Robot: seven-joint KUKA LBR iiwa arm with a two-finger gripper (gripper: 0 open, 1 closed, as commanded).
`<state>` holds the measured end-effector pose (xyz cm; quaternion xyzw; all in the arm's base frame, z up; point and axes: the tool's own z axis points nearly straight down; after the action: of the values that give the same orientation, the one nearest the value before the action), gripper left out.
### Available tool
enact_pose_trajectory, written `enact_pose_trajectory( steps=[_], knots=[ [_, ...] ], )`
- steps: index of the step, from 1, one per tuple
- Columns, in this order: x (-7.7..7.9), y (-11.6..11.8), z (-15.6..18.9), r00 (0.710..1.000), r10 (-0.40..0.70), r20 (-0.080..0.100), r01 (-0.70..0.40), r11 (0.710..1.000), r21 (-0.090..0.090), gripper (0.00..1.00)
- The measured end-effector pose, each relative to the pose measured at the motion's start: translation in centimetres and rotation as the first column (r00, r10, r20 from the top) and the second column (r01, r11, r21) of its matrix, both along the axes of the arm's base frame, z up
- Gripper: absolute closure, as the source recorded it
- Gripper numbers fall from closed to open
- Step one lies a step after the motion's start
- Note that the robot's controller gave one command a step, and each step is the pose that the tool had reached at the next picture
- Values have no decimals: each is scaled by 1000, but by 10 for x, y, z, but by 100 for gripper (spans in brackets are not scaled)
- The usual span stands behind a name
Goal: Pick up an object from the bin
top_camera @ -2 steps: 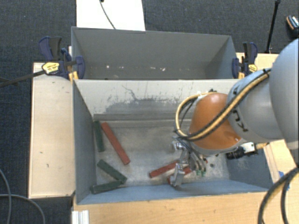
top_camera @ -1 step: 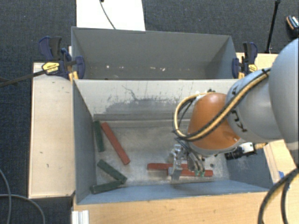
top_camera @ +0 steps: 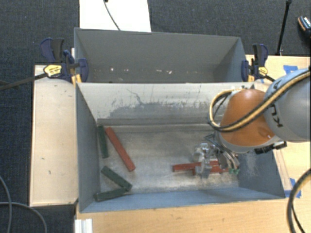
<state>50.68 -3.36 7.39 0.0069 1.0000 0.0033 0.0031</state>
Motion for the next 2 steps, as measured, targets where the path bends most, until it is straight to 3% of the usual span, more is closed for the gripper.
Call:
enact_pose_trajectory(
  steps=[1,2],
  knots=[
    [-4,32,139,1000,23,5,-23,1000,-6,100],
    [-6,31,135,1000,20,-3,-20,1000,-6,0]
  ],
)
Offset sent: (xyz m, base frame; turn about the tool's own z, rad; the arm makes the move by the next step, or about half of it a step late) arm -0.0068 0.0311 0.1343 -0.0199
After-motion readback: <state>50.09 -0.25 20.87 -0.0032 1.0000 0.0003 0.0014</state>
